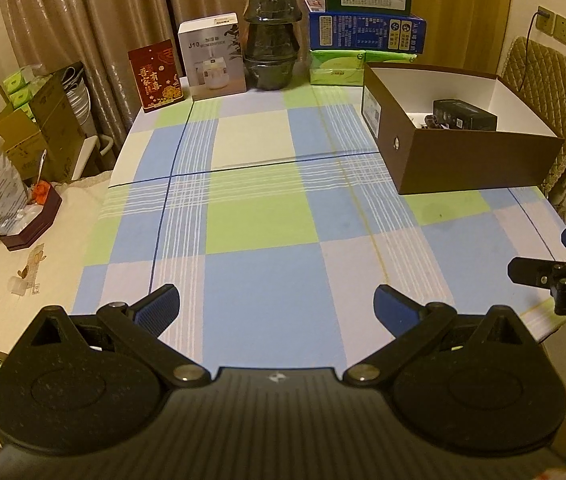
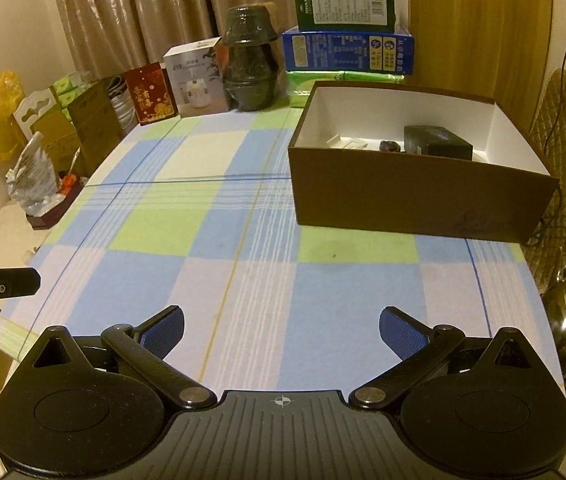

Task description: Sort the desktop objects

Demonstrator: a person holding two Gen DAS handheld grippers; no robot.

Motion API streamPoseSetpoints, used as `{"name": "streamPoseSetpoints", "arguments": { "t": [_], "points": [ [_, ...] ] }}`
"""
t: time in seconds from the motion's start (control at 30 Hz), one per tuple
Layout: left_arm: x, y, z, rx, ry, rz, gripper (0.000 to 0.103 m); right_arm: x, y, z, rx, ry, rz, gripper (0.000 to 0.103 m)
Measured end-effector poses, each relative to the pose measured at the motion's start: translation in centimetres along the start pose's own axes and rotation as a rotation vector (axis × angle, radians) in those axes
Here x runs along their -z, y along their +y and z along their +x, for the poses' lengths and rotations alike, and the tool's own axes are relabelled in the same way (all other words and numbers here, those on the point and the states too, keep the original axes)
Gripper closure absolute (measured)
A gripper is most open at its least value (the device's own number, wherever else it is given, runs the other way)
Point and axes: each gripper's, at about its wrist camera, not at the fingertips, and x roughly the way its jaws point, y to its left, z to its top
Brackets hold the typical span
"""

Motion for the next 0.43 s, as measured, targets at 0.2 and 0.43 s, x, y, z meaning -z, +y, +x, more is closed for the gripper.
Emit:
{"name": "streamPoseSetpoints", "arguments": {
  "t": [0.2, 0.43],
  "points": [
    [0.11, 0.15, -0.01, 0.003, 0.001, -0.001, 0.001, 0.14, 0.48, 0.18, 0.004, 0.003, 0.005, 0.002],
    [0.47, 0.89, -0.09, 0.009, -0.001, 0.002, 0.001, 0.23, 0.96, 0.23, 0.011, 0.004, 0.007, 0.002]
  ]
}}
